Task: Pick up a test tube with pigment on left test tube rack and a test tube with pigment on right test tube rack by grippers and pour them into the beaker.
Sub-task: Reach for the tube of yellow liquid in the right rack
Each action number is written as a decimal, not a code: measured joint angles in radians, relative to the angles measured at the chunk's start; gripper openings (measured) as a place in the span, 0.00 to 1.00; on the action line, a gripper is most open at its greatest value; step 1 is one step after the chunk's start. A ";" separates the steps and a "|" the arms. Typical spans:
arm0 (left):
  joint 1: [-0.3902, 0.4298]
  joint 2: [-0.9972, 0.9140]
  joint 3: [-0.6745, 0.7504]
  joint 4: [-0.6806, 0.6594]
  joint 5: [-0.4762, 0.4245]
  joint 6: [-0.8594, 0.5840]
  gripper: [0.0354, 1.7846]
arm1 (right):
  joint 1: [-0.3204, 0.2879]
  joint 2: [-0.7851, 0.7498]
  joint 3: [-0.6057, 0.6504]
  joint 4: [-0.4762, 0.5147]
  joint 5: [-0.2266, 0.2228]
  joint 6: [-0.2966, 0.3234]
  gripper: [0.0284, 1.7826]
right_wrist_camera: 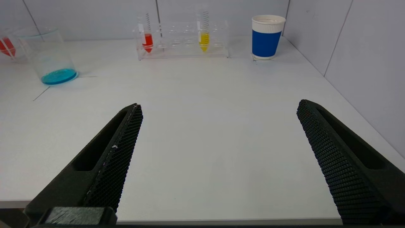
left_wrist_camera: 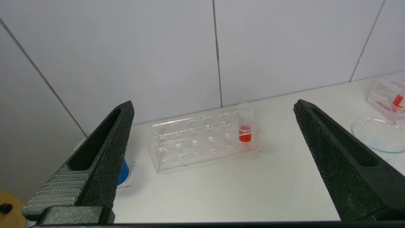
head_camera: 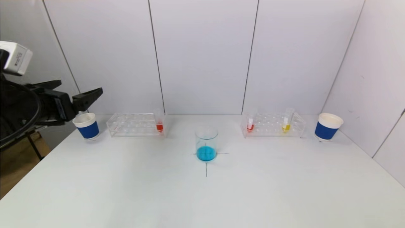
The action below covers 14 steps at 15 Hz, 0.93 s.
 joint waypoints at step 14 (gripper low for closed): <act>-0.005 -0.938 0.384 0.587 0.027 0.001 0.99 | 0.000 0.000 0.000 -0.001 0.000 0.000 0.99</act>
